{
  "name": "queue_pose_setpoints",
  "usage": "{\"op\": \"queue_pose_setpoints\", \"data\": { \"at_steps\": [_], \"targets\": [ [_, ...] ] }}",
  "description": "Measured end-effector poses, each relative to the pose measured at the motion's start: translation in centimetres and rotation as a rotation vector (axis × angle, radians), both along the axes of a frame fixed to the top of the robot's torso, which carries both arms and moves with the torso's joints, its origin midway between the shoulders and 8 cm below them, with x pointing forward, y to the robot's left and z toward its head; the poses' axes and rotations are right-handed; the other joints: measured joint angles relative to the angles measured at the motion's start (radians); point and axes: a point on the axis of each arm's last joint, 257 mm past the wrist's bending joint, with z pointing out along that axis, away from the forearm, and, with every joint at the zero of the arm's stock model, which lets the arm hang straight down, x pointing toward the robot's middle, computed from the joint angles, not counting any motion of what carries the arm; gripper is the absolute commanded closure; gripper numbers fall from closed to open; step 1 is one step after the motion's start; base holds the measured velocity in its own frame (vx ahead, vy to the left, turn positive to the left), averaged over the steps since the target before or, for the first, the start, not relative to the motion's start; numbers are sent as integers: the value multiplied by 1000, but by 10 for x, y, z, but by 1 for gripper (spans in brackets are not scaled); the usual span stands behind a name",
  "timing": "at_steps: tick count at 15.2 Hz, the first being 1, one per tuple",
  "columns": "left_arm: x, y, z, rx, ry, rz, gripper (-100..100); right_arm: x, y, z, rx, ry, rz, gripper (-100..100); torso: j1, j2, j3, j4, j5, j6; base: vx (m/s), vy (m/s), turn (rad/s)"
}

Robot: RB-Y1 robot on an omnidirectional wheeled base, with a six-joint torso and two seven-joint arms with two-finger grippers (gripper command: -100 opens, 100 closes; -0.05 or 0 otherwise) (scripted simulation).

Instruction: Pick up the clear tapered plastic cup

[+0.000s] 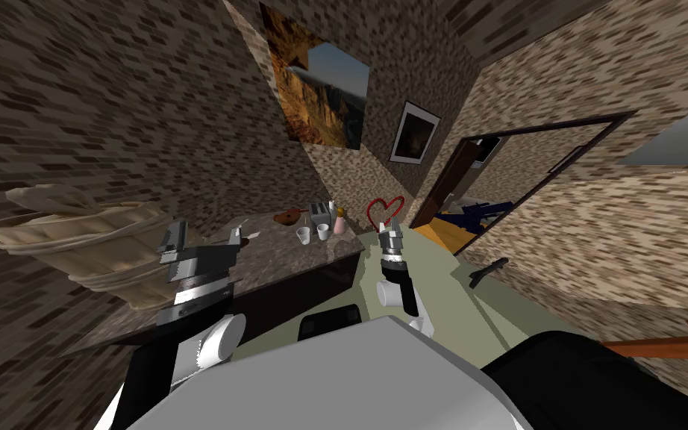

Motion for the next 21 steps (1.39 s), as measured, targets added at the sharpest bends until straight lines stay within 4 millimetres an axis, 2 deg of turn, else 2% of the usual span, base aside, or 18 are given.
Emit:
{"op": "queue_pose_setpoints", "data": {
  "at_steps": [7,21],
  "targets": [
    [22,-1,-17,59,102,-38,-100,0,0,0,0,0,0,0,0,0,0,0,0,0,-8,-10,-84],
    [68,25,-74,99,365,-52,-100,0,0,0,0,0,0,0,-1,0,0,0,0,0,-5,-12,-78]
  ]
}}
